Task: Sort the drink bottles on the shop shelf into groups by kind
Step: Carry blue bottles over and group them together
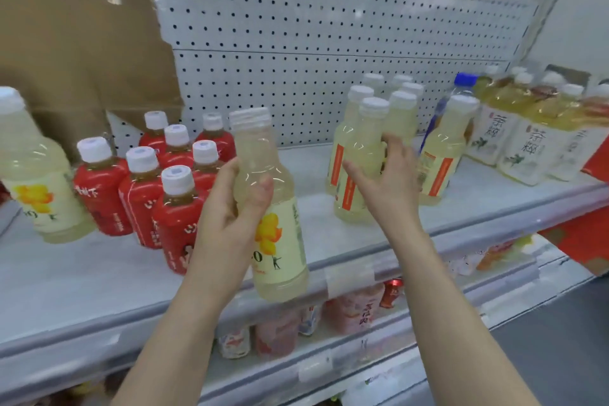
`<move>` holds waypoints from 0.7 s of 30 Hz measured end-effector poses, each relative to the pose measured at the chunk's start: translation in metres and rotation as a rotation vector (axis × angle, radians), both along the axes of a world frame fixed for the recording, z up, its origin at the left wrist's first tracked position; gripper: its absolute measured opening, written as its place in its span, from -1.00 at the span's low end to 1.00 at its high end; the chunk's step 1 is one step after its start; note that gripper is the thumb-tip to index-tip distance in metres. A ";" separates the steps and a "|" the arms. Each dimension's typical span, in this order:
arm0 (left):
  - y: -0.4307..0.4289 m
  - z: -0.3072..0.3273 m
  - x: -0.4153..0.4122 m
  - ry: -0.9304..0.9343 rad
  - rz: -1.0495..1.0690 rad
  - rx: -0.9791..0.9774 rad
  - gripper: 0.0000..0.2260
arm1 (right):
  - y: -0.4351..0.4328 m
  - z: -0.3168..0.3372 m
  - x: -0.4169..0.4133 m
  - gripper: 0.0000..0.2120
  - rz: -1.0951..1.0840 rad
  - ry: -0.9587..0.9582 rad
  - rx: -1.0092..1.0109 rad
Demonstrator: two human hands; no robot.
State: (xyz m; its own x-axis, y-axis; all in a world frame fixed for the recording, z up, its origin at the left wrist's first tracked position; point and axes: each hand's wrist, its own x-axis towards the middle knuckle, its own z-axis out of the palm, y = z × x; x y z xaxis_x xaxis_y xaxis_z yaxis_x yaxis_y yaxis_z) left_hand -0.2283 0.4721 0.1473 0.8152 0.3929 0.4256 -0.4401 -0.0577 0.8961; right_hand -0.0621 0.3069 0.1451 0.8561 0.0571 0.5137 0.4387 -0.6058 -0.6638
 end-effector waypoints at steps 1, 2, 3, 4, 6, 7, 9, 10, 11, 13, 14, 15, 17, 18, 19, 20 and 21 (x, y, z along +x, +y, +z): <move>-0.005 0.000 0.003 -0.001 0.018 0.019 -0.63 | 0.000 0.000 0.006 -0.31 0.009 -0.004 -0.008; -0.010 0.000 0.006 -0.001 0.039 0.036 -0.65 | 0.000 0.000 0.011 -0.29 0.024 -0.006 -0.020; -0.015 0.000 0.009 -0.001 0.060 0.045 -0.67 | -0.001 0.000 0.014 -0.28 0.044 0.001 -0.040; -0.020 -0.001 0.012 0.002 0.079 0.042 -0.67 | -0.001 0.000 0.015 -0.27 0.065 0.000 -0.064; -0.029 -0.001 0.019 0.009 0.109 0.021 -0.67 | -0.006 0.001 0.009 -0.27 0.076 -0.082 -0.103; -0.033 0.000 0.022 0.013 0.116 0.005 -0.67 | -0.010 0.002 0.003 -0.30 0.081 -0.149 -0.088; -0.042 0.003 0.031 0.018 0.125 -0.023 -0.65 | -0.021 0.007 -0.016 -0.43 0.212 -0.182 -0.007; -0.047 0.004 0.036 0.020 0.129 -0.037 -0.64 | -0.026 0.010 -0.026 -0.49 0.346 -0.114 0.020; -0.053 0.006 0.042 0.019 0.128 -0.052 -0.65 | -0.030 0.012 -0.035 -0.52 0.493 -0.012 0.024; -0.066 0.009 0.056 0.007 0.107 -0.079 -0.69 | -0.035 0.012 -0.046 -0.50 0.700 0.154 0.021; -0.074 0.010 0.063 0.002 0.088 -0.078 -0.69 | -0.037 0.010 -0.045 -0.46 0.726 0.171 0.036; -0.080 0.011 0.071 0.011 0.071 -0.055 -0.66 | -0.040 0.007 -0.042 -0.44 0.711 0.164 0.057; -0.092 0.012 0.085 0.044 0.048 0.032 -0.57 | -0.050 0.004 -0.033 -0.44 0.644 0.149 0.104; -0.095 0.013 0.092 0.067 0.074 0.106 -0.52 | -0.056 0.001 -0.027 -0.45 0.602 0.137 0.121; -0.097 0.014 0.098 0.094 0.146 0.208 -0.47 | -0.064 -0.002 -0.021 -0.46 0.553 0.118 0.133; -0.097 0.015 0.106 0.123 0.242 0.316 -0.43 | -0.072 -0.005 -0.015 -0.48 0.502 0.101 0.143; -0.095 0.016 0.114 0.155 0.328 0.409 -0.40 | -0.080 -0.007 -0.009 -0.49 0.452 0.085 0.156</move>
